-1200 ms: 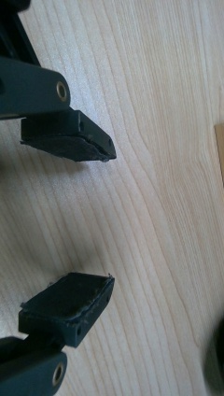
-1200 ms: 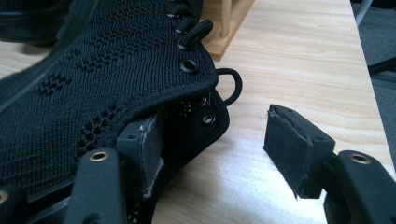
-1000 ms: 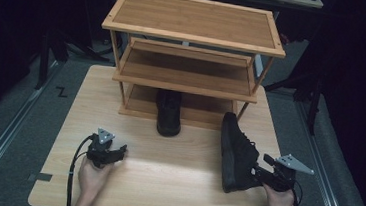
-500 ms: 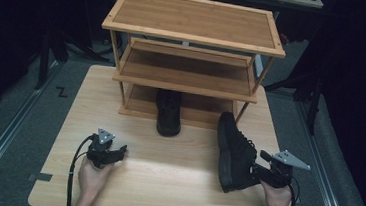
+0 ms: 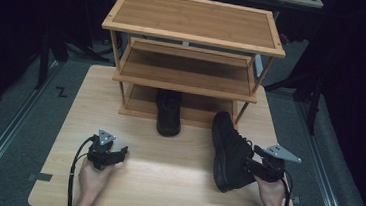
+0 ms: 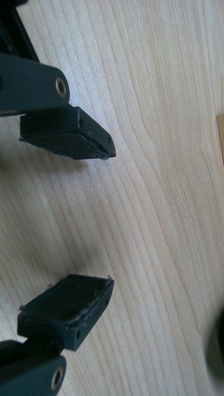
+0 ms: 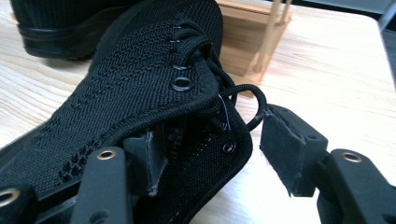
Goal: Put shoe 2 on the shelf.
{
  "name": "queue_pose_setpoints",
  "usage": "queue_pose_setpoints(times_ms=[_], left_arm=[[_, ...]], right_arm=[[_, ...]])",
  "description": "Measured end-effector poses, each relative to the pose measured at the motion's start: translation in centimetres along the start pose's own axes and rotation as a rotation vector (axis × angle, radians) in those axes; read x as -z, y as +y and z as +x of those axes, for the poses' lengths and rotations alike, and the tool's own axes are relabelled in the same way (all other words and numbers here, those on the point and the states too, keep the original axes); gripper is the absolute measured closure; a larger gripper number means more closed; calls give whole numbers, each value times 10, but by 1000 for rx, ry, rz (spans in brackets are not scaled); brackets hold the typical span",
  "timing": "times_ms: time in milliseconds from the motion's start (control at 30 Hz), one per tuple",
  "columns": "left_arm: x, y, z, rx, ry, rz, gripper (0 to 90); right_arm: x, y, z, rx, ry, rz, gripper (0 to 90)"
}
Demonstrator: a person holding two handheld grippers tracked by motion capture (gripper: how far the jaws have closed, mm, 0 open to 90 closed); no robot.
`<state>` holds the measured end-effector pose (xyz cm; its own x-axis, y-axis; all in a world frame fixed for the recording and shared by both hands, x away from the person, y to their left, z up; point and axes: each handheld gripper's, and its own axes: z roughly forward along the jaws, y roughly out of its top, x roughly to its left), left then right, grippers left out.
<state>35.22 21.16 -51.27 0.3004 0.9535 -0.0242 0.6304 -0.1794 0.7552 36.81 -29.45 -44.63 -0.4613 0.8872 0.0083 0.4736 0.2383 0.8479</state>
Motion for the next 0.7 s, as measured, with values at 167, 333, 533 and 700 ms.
queue_pose_setpoints(times_ms=[167, 333, 533, 700], left_arm=[[0, 0, 0, 1, -1, 0, 315], [0, 0, 0, -4, 3, 2, 314], [0, 0, 0, -5, 3, 2, 314], [0, 0, -1, -5, 3, 2, 313]], right_arm=[[-6, 4, 7, -1, 30, -12, 408], [-12, 10, 15, -3, 40, 3, 423], [-24, 12, 23, 21, -18, 61, 455], [-27, 14, 29, 17, 16, 65, 456]])
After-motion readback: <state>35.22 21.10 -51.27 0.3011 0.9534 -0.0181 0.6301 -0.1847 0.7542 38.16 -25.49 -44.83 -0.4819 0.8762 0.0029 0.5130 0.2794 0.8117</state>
